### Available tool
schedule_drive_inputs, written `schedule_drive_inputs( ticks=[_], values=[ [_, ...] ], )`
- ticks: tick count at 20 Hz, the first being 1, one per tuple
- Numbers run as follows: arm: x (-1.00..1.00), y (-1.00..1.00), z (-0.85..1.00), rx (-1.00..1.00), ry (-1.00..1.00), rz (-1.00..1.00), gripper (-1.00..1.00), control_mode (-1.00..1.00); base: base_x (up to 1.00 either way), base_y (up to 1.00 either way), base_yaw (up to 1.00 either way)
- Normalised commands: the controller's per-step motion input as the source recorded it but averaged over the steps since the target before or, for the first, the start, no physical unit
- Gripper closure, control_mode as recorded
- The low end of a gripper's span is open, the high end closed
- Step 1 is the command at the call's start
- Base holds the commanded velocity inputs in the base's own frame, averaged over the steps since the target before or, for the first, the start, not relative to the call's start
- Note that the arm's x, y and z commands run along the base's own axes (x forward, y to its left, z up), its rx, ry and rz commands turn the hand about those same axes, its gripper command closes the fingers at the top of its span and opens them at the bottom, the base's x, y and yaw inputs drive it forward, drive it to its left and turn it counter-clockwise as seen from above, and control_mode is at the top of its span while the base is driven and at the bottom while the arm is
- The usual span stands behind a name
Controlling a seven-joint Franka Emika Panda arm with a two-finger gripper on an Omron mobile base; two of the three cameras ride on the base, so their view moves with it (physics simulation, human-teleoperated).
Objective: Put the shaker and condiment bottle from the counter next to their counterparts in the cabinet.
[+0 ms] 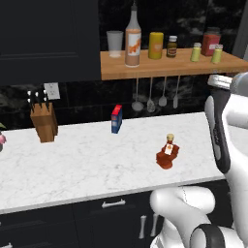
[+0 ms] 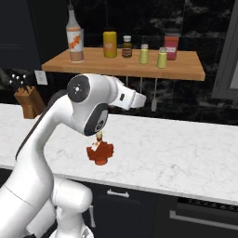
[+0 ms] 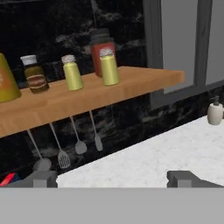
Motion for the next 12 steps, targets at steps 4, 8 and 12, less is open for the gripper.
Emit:
schedule_drive_inputs(
  ticks=[4,8,12],
  values=[
    [-0.72,0.07,-0.52,0.08,0.00,0.16,-1.00,-1.00,0.00,0.00,0.00],
    [-0.66,0.02,-0.61,0.13,0.00,0.22,-1.00,-1.00,0.00,0.00,0.00],
    [-0.49,0.12,-0.60,0.10,0.03,0.29,-1.00,-1.00,0.00,0.00,0.00]
  ],
)
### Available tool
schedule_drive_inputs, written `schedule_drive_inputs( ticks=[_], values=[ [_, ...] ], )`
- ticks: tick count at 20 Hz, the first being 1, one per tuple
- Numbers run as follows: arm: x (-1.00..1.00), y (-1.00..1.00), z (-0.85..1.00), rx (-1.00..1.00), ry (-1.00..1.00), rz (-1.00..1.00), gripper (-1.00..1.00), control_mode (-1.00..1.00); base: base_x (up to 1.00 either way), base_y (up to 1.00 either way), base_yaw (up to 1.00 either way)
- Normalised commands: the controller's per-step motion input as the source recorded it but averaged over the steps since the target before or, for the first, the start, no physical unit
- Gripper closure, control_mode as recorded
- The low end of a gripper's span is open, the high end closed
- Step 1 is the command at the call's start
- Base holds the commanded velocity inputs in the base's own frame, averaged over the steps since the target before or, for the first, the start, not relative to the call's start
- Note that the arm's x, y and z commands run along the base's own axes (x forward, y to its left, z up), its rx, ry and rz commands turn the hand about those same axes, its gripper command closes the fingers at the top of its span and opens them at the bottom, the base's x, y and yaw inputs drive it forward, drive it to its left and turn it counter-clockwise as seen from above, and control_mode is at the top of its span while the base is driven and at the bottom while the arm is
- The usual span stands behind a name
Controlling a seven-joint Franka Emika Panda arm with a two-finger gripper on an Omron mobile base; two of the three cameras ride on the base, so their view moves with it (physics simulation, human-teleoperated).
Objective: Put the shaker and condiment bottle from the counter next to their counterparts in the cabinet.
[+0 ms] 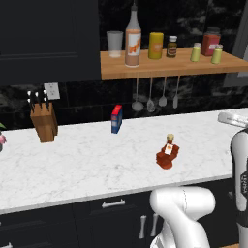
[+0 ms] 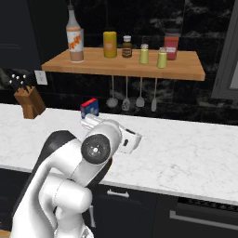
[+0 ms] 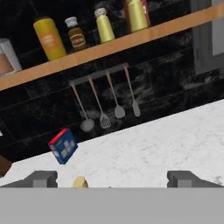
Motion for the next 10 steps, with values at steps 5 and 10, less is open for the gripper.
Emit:
schedule_drive_inputs(
  ticks=[5,10],
  values=[
    [-0.29,0.34,-0.53,0.01,0.09,0.34,-1.00,-1.00,0.00,0.00,0.00],
    [-0.09,0.41,-0.43,0.00,0.13,0.39,-1.00,-1.00,0.00,0.00,0.00]
  ],
)
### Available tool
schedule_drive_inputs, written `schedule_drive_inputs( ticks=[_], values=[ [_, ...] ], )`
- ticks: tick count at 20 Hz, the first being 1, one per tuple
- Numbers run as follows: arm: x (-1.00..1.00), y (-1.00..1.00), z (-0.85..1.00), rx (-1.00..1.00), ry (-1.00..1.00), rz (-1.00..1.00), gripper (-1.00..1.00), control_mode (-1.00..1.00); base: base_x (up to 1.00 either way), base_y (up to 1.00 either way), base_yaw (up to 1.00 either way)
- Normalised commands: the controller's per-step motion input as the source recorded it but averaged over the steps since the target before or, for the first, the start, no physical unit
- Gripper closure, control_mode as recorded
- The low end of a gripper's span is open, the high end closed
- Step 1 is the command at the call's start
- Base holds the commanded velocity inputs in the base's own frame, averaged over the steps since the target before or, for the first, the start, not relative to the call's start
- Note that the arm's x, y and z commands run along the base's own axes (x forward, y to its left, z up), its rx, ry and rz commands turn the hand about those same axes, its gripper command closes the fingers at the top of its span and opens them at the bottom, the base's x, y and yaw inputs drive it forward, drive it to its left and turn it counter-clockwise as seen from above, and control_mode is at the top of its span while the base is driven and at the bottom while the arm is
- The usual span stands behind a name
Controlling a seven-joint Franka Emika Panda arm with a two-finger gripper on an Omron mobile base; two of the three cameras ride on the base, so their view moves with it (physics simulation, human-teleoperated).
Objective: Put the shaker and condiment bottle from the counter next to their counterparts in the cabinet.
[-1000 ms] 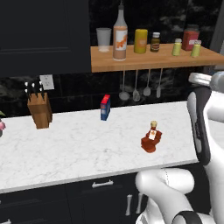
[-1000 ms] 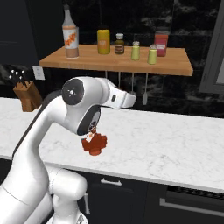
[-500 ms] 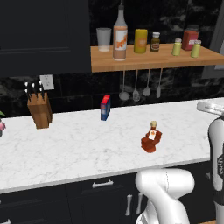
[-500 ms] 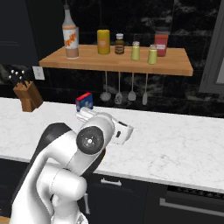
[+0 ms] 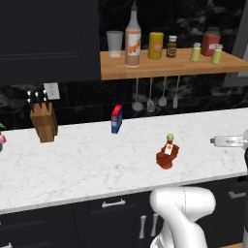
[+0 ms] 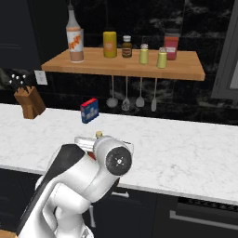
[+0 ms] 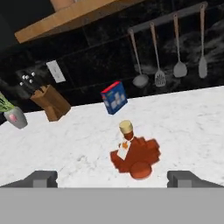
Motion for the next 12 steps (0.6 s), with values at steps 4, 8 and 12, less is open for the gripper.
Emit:
schedule_drive_inputs(
  ticks=[4,8,12],
  values=[
    [0.00,0.32,-0.36,-0.02,0.03,0.45,-1.00,-1.00,0.00,0.00,0.00],
    [-0.01,0.25,-0.22,-0.06,-0.02,0.41,-1.00,-1.00,0.00,0.00,0.00],
    [0.00,0.00,-0.02,-0.25,-0.37,0.25,-1.00,-1.00,0.00,0.00,0.00]
  ],
)
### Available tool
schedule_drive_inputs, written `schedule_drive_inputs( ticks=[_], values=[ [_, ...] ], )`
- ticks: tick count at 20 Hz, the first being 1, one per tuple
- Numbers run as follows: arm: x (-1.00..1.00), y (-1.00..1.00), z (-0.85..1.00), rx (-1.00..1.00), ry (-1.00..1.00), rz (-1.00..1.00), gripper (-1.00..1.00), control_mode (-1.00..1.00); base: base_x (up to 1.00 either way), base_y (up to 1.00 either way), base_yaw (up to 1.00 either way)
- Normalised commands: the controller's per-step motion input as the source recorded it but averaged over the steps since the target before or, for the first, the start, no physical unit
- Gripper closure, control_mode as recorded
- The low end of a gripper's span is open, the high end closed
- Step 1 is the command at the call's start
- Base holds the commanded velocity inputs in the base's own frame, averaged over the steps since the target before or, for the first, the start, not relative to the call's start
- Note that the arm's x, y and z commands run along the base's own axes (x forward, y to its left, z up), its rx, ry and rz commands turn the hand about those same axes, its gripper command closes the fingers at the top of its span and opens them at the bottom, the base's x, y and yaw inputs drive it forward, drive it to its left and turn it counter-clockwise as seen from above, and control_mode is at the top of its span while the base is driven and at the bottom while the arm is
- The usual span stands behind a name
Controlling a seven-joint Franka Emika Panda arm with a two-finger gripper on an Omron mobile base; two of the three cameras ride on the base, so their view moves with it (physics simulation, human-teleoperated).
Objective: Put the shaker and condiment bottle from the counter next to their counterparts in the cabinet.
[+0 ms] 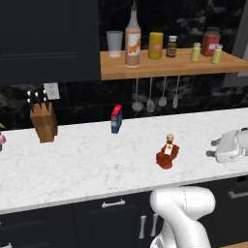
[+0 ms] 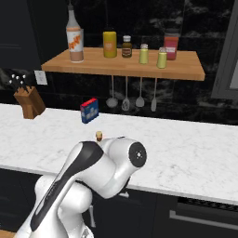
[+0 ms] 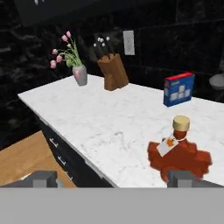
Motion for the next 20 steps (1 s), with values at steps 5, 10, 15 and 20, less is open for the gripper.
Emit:
schedule_drive_inputs(
  ticks=[5,10,15,20],
  values=[
    [0.00,0.00,0.00,-0.23,-0.52,0.14,-1.00,-1.00,0.00,0.00,0.00],
    [-0.09,0.18,-0.03,-0.26,-0.50,0.14,-1.00,-1.00,0.00,0.00,0.00],
    [-0.02,0.47,-0.21,-0.31,-0.23,0.27,-1.00,-1.00,0.00,0.00,0.00],
    [0.11,0.26,-0.06,-0.17,-0.02,0.41,-1.00,-1.00,0.00,0.00,0.00]
  ],
)
